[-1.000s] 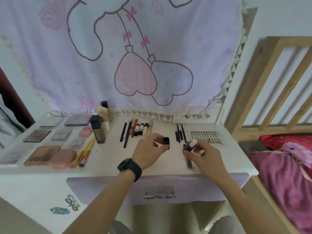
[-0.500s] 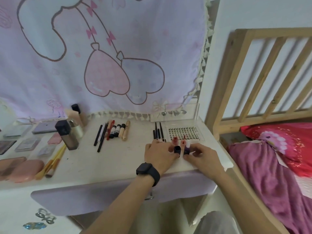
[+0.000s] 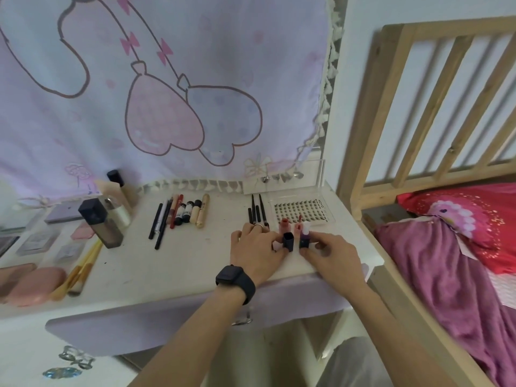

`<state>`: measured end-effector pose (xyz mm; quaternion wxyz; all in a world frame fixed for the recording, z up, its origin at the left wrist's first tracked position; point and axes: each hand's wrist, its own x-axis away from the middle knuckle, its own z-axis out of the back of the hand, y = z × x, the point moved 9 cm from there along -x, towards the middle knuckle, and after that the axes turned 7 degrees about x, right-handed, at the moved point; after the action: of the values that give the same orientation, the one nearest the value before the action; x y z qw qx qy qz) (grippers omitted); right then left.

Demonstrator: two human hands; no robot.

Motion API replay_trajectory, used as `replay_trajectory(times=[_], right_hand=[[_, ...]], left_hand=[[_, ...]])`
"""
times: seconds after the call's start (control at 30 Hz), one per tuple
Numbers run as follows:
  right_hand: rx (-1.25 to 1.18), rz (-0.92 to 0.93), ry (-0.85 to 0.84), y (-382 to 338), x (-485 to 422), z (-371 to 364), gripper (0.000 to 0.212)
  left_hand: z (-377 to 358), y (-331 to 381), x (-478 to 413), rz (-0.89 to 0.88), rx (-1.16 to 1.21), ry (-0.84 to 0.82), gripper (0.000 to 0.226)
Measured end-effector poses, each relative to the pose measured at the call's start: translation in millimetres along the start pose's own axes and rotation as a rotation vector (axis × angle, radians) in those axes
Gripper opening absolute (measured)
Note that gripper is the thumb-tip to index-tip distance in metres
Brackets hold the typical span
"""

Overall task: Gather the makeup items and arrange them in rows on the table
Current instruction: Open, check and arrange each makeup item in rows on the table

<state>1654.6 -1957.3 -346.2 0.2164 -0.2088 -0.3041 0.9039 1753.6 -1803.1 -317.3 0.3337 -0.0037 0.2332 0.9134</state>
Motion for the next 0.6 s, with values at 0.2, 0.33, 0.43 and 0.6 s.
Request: replay_trajectory(times=[0.2,0.33,0.43,0.6], right_hand=[[-0.006,0.015,0.018,-2.4,0.8,1.7,0.026],[-0.015,0.018,0.043,-1.7,2.4,3.1,0.021],[-0.002,0.021,0.034,-2.8,3.1,1.8,0.021],[0.002,0.008,0.021,-4.5,6.1,4.8,0.031]], left_hand=[[1.7,0.5,-0.5,-0.004,0.012,0.002,0.036],[5.1,-0.3,0.5,-0.011,0.041,0.013,0.036],[9.4,-4.5,1.9,-0.007,0.059,0.016,0.036],[30.9,-26.7,10.0,0.016,0.149,0.085,0.024]])
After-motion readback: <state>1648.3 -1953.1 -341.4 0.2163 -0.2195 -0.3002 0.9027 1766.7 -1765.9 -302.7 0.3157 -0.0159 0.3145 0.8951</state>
